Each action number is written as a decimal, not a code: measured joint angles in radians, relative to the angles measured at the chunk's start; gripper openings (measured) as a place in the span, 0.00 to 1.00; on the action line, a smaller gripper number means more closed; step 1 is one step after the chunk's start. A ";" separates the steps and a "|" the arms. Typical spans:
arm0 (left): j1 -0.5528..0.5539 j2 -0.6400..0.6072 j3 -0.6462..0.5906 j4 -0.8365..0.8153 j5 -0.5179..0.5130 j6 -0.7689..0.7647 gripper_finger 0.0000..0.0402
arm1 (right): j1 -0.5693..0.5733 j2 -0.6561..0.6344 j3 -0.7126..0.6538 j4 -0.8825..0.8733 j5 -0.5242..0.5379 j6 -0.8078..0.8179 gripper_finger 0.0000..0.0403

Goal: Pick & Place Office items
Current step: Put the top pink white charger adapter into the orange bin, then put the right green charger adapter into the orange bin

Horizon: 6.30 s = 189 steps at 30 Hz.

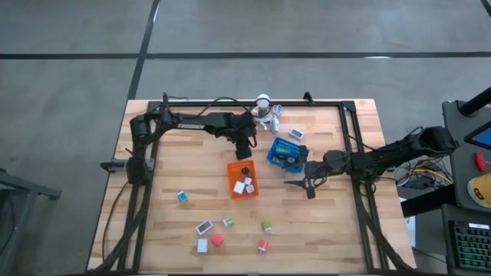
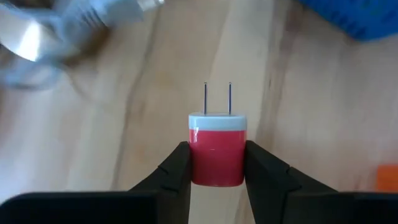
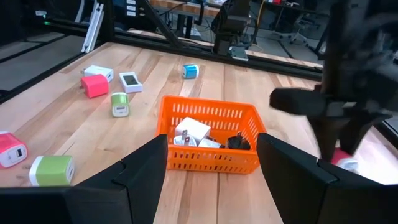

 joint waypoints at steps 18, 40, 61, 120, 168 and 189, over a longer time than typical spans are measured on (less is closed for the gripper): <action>-0.027 -0.277 -0.433 0.651 0.038 -0.068 0.27 | 0.005 0.000 0.000 0.012 0.000 -0.004 0.60; -0.138 -0.427 -0.743 1.146 0.018 -0.003 0.27 | 0.005 0.000 0.000 0.095 0.001 -0.045 0.60; -0.142 -0.427 -0.735 1.198 0.011 0.005 0.27 | 0.005 0.003 -0.039 0.231 0.000 -0.078 0.60; -0.419 -0.517 -0.691 0.576 -0.035 -0.159 0.27 | 0.024 0.003 -0.137 0.370 0.011 -0.019 0.60; -0.401 -0.327 -0.560 0.404 0.000 -0.158 0.47 | 0.023 0.003 -0.137 0.347 0.010 -0.020 0.60; -0.438 -0.492 -0.643 0.588 0.004 -0.092 0.49 | 0.024 0.006 -0.127 0.281 -0.013 0.033 0.60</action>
